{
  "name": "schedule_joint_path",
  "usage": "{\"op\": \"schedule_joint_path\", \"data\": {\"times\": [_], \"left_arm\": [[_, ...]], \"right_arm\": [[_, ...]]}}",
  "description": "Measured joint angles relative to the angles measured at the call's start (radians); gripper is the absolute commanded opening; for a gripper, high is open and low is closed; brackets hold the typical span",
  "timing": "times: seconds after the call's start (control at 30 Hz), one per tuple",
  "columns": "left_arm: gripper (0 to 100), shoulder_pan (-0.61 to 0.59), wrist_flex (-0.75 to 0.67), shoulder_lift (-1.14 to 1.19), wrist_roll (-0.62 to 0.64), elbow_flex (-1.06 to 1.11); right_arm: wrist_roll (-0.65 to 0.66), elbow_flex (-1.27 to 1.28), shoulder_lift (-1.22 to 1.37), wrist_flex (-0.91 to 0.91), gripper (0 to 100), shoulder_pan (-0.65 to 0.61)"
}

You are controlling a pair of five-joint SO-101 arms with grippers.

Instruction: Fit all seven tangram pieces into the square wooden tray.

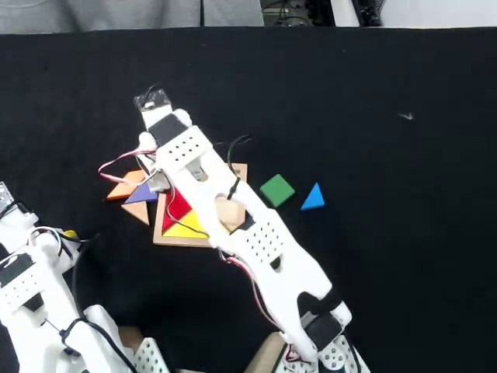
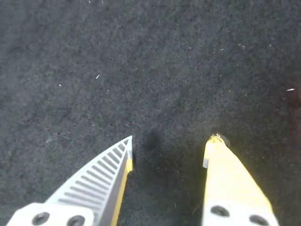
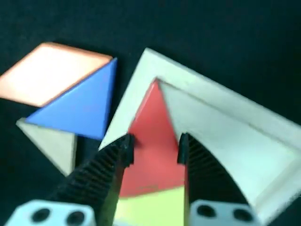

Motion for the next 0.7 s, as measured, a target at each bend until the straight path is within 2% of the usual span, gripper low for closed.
{"op": "schedule_joint_path", "data": {"times": [0.4,0.53,0.7], "left_arm": [[25,0.0,0.0,0.0,0.0,0.0],[25,0.0,0.0,0.0,0.0,0.0],[25,0.011,0.0,0.0,0.0,0.0]], "right_arm": [[0.023,-0.038,-0.061,0.038,15.8,0.0],[0.077,0.002,-0.215,0.04,15.8,0.021],[0.153,0.227,-0.506,0.04,15.8,0.107]]}}
